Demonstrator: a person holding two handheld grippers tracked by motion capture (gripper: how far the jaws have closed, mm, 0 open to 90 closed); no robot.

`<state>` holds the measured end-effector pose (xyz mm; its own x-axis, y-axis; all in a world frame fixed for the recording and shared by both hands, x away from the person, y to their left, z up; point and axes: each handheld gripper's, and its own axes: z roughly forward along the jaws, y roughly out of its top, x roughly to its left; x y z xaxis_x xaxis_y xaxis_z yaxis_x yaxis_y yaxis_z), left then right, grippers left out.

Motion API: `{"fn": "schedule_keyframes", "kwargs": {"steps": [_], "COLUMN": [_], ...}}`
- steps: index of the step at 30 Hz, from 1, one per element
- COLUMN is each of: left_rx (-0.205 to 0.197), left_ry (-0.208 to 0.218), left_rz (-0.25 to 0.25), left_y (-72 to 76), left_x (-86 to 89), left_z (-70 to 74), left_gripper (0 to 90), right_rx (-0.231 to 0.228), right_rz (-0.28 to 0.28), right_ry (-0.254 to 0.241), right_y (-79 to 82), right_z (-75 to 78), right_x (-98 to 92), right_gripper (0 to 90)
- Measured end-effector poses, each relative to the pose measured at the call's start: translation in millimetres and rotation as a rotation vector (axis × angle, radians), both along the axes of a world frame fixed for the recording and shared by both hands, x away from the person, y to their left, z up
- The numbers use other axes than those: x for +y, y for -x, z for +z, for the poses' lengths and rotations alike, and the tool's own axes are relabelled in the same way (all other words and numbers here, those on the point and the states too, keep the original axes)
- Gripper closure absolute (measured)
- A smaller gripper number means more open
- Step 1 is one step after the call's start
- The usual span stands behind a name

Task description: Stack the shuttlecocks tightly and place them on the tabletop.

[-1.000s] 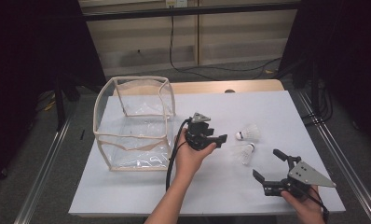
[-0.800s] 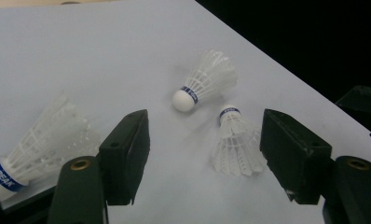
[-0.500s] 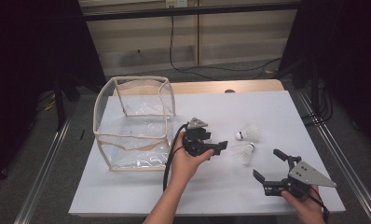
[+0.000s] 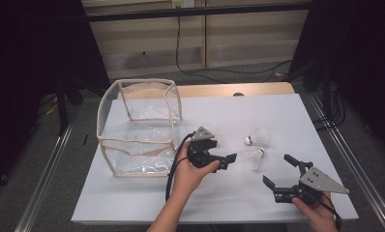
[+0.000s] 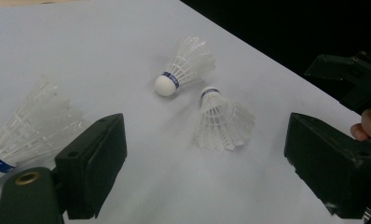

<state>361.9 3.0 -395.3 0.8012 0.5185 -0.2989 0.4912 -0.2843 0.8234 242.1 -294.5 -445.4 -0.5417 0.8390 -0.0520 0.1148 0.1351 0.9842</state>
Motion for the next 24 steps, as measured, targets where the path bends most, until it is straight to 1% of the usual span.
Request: {"fn": "schedule_keyframes", "kwargs": {"steps": [8, 9, 10, 11, 12, 16, 17, 19, 20, 22, 23, 24], "left_rx": [-0.013, -0.017, -0.020, -0.013, -0.018, -0.014, -0.025, -0.024, -0.020, -0.022, -0.028, -0.027], "left_ry": [0.013, 0.007, 0.013, 0.021, 0.022, 0.032, 0.036, 0.036, 0.038, 0.049, 0.041, 0.044], "left_rz": [-0.036, -0.041, -0.043, -0.045, -0.052, -0.063, -0.070, -0.086, -0.085, -0.097, -0.108, -0.111], "left_y": [7.0, 7.6, 8.5, 9.9, 10.5, 13.8, 14.8, 16.0, 16.6, 17.5, 17.9, 18.7], "left_x": [4.4, 5.1, 5.5, 6.1, 7.0, 9.2, 9.9, 10.8, 11.1, 11.8, 12.7, 13.6], "left_z": [-1.0, -1.0, -1.4, -1.5, -1.8, -3.3, -3.7, -3.8, -4.0, -4.6, -4.5, -4.4], "left_gripper": [9.3, 8.9, 8.9, 8.9, 8.7, 8.5, 8.4, 7.5, 7.1, 6.1, 5.3, 4.7], "right_rx": [0.000, 0.000, 0.000, 0.002, 0.003, 0.001, 0.001, 0.001, 0.000, 0.000, 0.000, 0.000], "right_rz": [0.004, 0.004, 0.004, 0.002, 0.002, 0.003, 0.003, 0.003, 0.000, -0.002, -0.001, 0.000], "right_ry": [0.002, 0.002, 0.002, -0.001, -0.001, -0.001, -0.001, 0.003, 0.000, 0.002, 0.002, 0.003], "right_y": [-0.1, -0.1, -0.2, -0.2, -0.2, -0.3, -0.2, -0.1, -0.2, -0.2, -0.1, 0.1], "right_z": [-0.2, -0.2, -0.2, -0.3, -0.3, -0.2, -0.2, -0.1, -0.3, -0.3, -0.3, -0.1], "right_x": [0.3, 0.3, 0.2, 0.4, 0.4, 0.5, 0.6, 0.5, 0.7, 0.7, 0.8, 0.7], "right_gripper": [1.1, 1.1, 1.1, 1.1, 1.1, 1.1, 1.1, 1.1, 1.1, 1.1, 1.1, 1.0]}}
